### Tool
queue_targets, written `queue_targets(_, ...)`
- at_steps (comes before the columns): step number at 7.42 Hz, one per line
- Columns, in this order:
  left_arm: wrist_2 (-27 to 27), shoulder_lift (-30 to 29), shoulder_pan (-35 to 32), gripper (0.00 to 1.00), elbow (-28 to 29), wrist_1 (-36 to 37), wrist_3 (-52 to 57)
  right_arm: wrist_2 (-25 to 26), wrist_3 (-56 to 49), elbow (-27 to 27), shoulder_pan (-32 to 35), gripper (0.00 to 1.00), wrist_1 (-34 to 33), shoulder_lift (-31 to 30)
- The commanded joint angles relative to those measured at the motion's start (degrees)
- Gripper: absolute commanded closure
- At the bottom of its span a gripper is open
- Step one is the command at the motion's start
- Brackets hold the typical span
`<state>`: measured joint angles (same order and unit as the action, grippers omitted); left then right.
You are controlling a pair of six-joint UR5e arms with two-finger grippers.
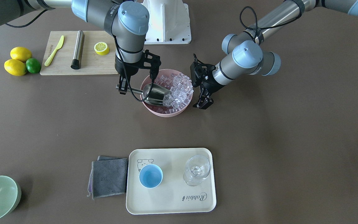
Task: Put ice in cup with scoop
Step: 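Push the scoop into the ice with the right gripper while the left steadies the bowl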
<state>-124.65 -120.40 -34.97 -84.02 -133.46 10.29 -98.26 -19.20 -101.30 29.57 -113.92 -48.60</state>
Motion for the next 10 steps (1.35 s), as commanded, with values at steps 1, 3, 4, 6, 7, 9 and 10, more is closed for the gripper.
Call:
queue_targets(1,-0.42,0.16,-0.1,0.01,0.0,-0.05,-0.01,-2.1,0.04,-2.49,0.05,1.0,4.48,-3.33)
queue_targets(3,-0.42,0.07,-0.1,0.01,0.0,-0.05,-0.01,-2.46,2.91,-3.03,0.14,1.0,8.77,-5.79)
queue_targets(4,-0.5,0.16,-0.18,0.01,0.0,0.04,-0.01,-2.99,3.11,-3.03,0.14,1.0,10.37,-6.68)
queue_targets(6,-0.5,0.16,-0.18,0.01,0.0,-0.05,-0.01,-4.74,4.34,-3.12,0.14,1.0,13.1,-8.35)
queue_targets(7,-0.5,0.16,-0.18,0.01,0.0,-0.05,-0.01,-5.88,4.52,-3.64,0.92,1.0,13.11,-8.44)
queue_targets(9,-0.59,0.16,-0.18,0.01,0.0,0.04,-0.01,-8.78,4.52,-3.9,2.33,1.0,13.11,-8.62)
queue_targets(10,-0.59,0.16,-0.18,0.01,0.0,0.04,-0.01,-10.01,4.52,-3.91,2.86,1.0,13.11,-8.62)
